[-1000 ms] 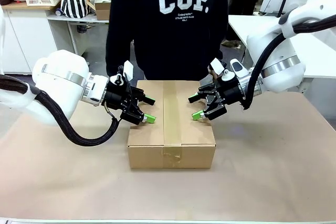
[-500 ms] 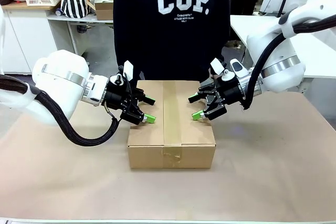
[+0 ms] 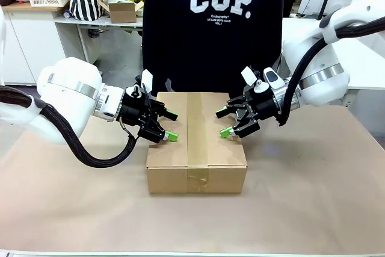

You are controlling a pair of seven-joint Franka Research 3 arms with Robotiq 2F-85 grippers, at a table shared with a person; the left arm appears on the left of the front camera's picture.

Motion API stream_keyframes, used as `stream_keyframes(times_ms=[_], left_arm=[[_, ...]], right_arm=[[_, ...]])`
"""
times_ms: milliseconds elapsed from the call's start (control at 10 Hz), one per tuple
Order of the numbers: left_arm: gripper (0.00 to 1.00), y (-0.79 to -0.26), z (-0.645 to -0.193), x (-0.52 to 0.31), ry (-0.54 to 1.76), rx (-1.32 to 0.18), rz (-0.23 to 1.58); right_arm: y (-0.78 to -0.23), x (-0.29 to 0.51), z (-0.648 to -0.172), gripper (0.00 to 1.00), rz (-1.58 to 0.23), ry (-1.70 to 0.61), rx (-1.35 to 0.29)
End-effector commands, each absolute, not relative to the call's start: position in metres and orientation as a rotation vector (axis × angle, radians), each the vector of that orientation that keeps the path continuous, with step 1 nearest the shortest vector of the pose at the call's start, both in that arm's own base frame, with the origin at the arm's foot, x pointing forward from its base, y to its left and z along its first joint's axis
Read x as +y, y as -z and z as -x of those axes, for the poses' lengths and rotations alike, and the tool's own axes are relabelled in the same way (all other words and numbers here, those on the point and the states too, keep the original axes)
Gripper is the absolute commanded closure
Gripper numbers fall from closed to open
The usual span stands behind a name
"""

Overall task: Pack the gift set into the box.
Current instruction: Press and hold the closed box until the human finishes sealing it.

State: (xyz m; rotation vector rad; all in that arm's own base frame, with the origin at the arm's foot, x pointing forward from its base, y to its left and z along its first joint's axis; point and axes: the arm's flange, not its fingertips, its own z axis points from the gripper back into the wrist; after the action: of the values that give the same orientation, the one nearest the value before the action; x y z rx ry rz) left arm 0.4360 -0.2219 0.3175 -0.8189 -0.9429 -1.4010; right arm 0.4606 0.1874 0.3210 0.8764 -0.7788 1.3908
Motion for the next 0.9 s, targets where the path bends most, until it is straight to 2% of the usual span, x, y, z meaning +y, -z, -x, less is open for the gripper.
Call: stream_keyframes(times_ms=[0,400,600,700,800], left_arm=[[0.00,-0.314,-0.434,-0.220,1.407,-0.946,0.822],[0.00,-0.314,-0.434,-0.220,1.407,-0.946,0.822],[0.00,-0.339,-0.428,-0.213,1.339,-0.900,0.861],[0.00,-0.364,-0.421,-0.202,1.255,-0.786,0.892],[0.00,-0.390,-0.410,-0.191,1.133,-0.596,0.917]], right_arm=[[-0.319,0.189,-0.461,0.00,-0.872,-1.390,-0.775],[-0.321,0.187,-0.461,0.00,-0.876,-1.391,-0.779],[-0.352,0.186,-0.458,0.00,-1.042,-1.224,-0.743],[-0.380,0.183,-0.458,0.00,-1.104,-0.994,-0.677],[-0.413,0.182,-0.453,0.00,-1.191,-0.849,-0.627]])
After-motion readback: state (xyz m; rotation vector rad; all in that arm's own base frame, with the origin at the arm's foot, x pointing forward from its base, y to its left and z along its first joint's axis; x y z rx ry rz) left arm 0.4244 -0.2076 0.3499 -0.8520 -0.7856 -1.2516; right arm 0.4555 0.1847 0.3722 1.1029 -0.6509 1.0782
